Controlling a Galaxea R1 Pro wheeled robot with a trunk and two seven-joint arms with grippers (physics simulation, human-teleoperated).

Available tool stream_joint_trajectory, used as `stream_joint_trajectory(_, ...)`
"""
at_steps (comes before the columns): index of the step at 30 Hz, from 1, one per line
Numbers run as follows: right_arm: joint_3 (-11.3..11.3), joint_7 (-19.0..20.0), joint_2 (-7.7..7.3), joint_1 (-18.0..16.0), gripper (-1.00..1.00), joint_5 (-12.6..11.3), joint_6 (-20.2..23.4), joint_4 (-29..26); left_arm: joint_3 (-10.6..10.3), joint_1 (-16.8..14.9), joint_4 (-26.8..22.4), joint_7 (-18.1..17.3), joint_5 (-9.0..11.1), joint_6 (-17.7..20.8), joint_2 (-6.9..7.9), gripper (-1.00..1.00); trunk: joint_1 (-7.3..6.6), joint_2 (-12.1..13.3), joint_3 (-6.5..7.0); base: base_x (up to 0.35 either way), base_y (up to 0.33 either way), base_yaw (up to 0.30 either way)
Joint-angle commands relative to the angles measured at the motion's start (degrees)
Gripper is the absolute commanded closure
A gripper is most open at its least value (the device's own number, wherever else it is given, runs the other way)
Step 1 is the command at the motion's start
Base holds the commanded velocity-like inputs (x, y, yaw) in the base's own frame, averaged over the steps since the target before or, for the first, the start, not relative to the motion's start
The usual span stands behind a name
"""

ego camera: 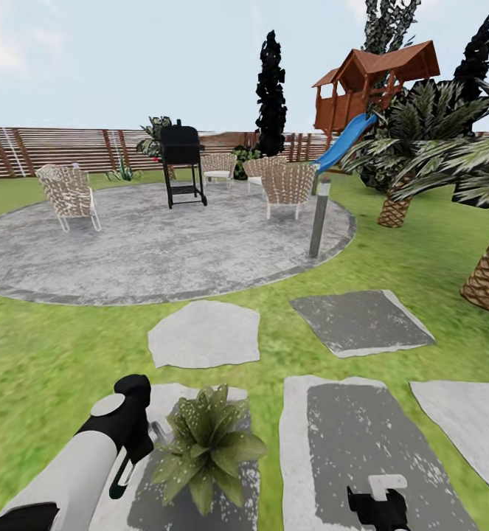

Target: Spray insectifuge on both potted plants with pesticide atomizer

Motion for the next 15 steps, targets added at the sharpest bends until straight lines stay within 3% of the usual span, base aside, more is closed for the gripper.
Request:
stream_joint_trajectory(1, -0.4, -0.1, 0.00, -0.1, -1.00, 0.6, -0.3, 0.1, 0.4, -0.3, -0.4, -2.2, -1.5, 0.4, -0.06, 1.00, -0.01, 0.0, -0.05, 0.001, 0.000, 0.004)
stream_joint_trajectory(5, -0.4, -0.1, -0.02, -0.1, -1.00, 0.6, -0.3, 0.1, 0.1, -1.2, -2.8, -5.7, -4.5, 0.1, -0.25, 1.00, -0.01, 0.0, -0.05, 0.000, 0.000, 0.001)
stream_joint_trajectory(15, -0.4, -0.1, 0.06, -0.1, -1.00, 0.5, -0.3, 0.1, -0.3, -0.6, -2.1, -6.1, -4.6, -0.1, -0.52, 1.00, -0.01, 0.0, -0.05, 0.015, 0.000, 0.000)
